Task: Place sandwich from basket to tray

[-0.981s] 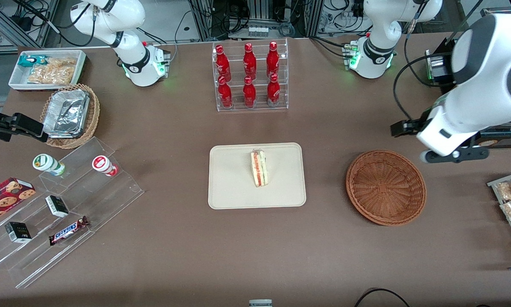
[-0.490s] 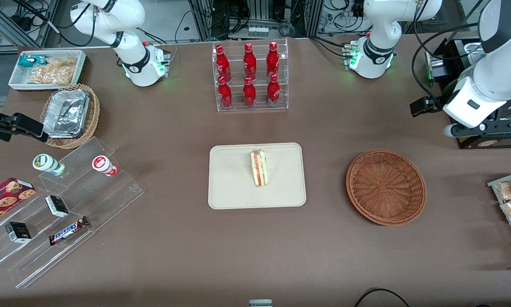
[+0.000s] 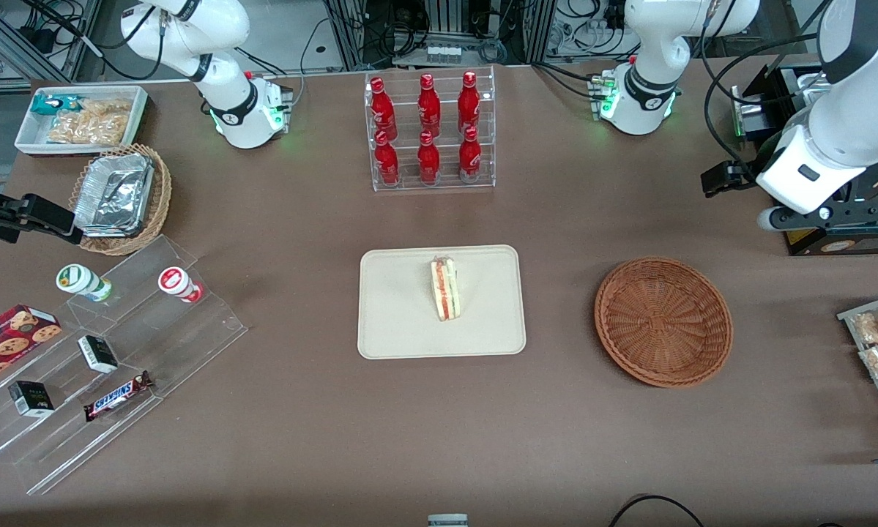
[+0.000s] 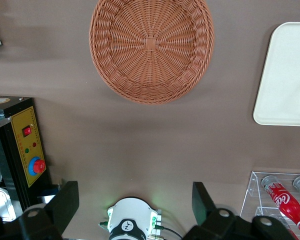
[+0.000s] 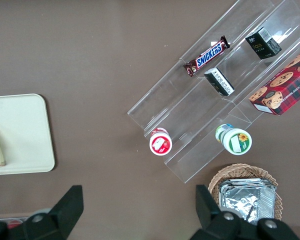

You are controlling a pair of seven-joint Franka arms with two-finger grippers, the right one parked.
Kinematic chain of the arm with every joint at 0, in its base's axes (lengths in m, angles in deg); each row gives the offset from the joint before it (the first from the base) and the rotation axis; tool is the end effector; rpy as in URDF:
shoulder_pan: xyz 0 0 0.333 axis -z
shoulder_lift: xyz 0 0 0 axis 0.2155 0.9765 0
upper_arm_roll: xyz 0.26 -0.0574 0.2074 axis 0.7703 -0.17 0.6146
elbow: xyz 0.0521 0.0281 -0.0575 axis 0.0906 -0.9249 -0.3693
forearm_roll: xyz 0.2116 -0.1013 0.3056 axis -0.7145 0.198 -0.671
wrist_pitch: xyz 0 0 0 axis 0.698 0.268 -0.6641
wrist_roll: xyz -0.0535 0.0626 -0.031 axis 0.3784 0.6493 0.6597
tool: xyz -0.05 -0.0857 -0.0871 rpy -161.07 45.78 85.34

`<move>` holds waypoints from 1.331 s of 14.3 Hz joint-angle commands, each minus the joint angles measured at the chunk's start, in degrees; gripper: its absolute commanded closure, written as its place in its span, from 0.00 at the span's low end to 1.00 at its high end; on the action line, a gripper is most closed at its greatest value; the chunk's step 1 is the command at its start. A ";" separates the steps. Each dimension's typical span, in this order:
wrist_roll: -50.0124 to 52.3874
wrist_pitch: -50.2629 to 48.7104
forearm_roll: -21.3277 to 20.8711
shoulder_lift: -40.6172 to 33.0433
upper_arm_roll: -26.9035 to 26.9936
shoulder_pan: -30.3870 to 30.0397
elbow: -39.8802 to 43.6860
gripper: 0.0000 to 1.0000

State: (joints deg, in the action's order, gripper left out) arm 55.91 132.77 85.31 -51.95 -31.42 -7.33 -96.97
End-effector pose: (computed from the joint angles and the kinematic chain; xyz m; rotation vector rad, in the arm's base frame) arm 0.5114 -0.0743 0.5887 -3.0577 -0.0752 0.3573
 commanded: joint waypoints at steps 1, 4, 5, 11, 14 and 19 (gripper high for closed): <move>0.08 -2.68 0.34 0.49 -0.19 0.07 2.93 0.00; -0.18 -4.88 0.52 1.11 -0.10 -0.28 2.93 0.00; -0.01 -4.80 0.51 1.28 -0.10 -0.28 2.94 0.00; 0.17 -4.62 0.87 5.15 -0.01 -0.37 7.59 0.00; -0.44 -4.62 1.13 6.20 -3.76 -5.87 9.26 0.00; -0.53 -4.53 0.34 6.55 -16.45 -16.54 9.62 0.00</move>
State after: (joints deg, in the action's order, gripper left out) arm 55.83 129.46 85.74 -46.31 -46.32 -23.06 -89.25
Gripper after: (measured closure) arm 0.000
